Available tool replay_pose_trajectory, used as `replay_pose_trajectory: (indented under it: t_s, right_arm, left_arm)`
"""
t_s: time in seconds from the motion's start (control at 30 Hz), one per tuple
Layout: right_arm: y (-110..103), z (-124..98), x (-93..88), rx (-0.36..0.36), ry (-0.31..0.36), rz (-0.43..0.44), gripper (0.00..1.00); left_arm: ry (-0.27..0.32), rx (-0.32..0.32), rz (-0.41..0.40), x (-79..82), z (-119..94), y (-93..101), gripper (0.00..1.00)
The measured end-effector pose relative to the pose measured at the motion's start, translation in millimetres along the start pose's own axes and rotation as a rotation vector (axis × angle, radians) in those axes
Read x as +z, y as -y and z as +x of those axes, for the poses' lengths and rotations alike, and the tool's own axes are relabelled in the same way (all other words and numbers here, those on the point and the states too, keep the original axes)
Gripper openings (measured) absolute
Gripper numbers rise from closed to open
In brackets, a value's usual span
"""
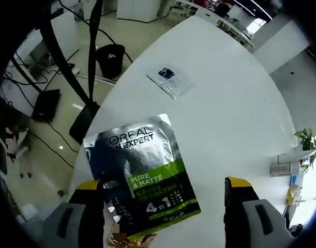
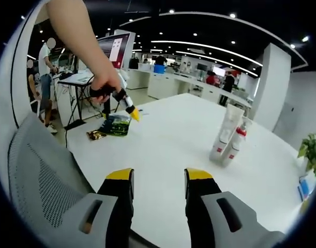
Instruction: Arrange the skincare products in the storage area until every visible bottle or jar stands upright without overlapping.
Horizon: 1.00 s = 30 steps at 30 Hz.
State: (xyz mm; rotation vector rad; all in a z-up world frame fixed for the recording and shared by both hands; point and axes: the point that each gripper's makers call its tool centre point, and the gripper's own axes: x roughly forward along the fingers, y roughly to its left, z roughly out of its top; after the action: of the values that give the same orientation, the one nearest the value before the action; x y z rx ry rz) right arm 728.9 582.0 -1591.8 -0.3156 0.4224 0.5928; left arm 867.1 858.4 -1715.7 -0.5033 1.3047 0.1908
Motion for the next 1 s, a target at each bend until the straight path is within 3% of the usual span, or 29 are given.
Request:
replay_pose_trajectory:
  t_s: [0.23,0.33,0.43,0.73,1.0]
  right_arm:
    - [0.0,0.3,-2.0,-0.001,-0.011,-0.005,0.35]
    - [-0.8,0.6,-3.0,0.002,-0.017,-0.009,0.35]
    - [-1.6,1.1,-4.7,0.006,-0.025,-0.014,0.34]
    - [1.1,0.2,-5.1,-0.006,-0.028,-0.016,0.34]
    - [4.3,-0.3,-7.0,-0.022,-0.037,-0.016,0.33]
  left_arm:
    - [-0.025,0.011,-0.001,3.7,-5.3,-11.3,1.00]
    - [-0.066,0.012,-0.052,-0.7,-9.8,-16.8,1.00]
    - [-0.052,-0.009,-0.128,2.8,-12.0,-16.8,1.00]
    - [-0.082,-0.013,-0.203,-12.3,-5.9,-19.3,1.00]
    - [-0.072,0.092,-0.157,-15.4,1.0,-20.0,1.00]
